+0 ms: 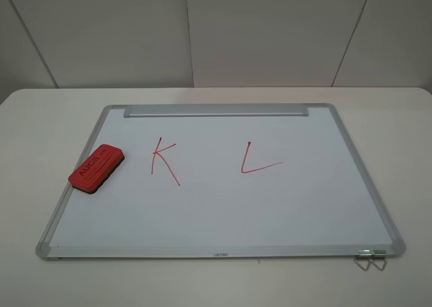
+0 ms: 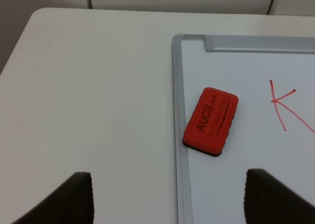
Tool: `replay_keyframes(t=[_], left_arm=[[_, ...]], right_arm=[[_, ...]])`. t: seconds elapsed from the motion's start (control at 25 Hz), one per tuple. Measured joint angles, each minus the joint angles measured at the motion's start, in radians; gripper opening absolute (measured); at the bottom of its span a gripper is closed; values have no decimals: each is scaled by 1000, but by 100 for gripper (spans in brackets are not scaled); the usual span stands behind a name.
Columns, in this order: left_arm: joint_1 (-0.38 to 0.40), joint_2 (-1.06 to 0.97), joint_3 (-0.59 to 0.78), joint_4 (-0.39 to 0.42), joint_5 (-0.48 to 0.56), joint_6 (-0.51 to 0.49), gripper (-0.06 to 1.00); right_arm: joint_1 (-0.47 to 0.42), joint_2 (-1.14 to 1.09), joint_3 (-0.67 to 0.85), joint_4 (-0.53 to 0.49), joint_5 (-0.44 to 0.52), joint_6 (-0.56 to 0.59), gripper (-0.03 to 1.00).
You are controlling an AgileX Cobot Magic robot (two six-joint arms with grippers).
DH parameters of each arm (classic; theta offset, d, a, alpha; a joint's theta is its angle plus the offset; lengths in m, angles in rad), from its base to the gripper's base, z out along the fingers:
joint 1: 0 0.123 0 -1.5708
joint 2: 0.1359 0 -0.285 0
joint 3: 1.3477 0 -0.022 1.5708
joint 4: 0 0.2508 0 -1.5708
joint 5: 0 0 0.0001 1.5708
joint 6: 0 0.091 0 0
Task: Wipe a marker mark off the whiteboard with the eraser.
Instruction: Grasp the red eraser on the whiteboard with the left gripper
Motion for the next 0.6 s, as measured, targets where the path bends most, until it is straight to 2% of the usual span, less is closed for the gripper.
replay_keyframes(t=[0.6], left_arm=[[0, 0, 0, 0, 0, 0, 63]], right_arm=[[0, 0, 0, 0, 0, 0, 72]])
